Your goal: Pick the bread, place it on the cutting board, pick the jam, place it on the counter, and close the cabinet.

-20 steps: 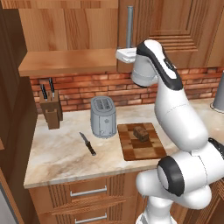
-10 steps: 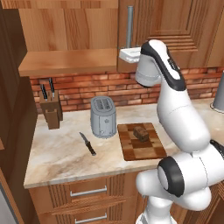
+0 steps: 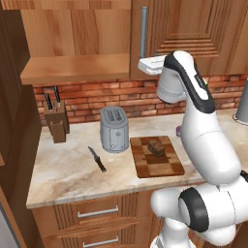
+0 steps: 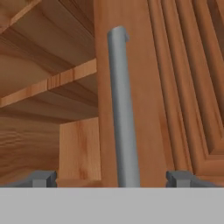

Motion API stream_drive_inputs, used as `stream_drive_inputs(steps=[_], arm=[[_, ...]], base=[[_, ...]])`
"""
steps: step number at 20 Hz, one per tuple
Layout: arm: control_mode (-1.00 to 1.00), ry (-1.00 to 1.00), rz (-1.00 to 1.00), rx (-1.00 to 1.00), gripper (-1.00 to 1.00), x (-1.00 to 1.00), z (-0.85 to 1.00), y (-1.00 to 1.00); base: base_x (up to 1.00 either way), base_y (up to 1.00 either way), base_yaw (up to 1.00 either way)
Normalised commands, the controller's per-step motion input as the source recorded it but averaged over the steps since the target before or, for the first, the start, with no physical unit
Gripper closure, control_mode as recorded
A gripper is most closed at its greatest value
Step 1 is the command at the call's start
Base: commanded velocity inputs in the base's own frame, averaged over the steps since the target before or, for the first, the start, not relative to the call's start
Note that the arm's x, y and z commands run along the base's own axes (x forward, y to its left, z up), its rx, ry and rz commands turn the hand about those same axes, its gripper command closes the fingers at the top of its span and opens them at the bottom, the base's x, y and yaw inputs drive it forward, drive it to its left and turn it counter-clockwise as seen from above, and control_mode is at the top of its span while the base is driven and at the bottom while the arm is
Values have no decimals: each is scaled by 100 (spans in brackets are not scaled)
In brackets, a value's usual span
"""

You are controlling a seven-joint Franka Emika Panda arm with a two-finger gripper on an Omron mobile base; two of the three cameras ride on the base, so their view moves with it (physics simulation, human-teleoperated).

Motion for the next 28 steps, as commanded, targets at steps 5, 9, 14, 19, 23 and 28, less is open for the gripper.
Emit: stream_drive_inputs(steps=[5,9,14,19,23,28], arm=[[-100,0,0,0,-100,-60,2,0],[-100,0,-1,0,-100,-54,17,0],[-100,0,-4,0,-100,-47,27,0],[-100,1,-6,0,-100,-43,28,1],[-100,6,-7,0,-100,-36,33,1],[-100,10,-9,0,-100,-38,35,3]], base=[[0,0,0],[0,0,0],[0,0,0],[0,0,0],[0,0,0],[0,0,0]])
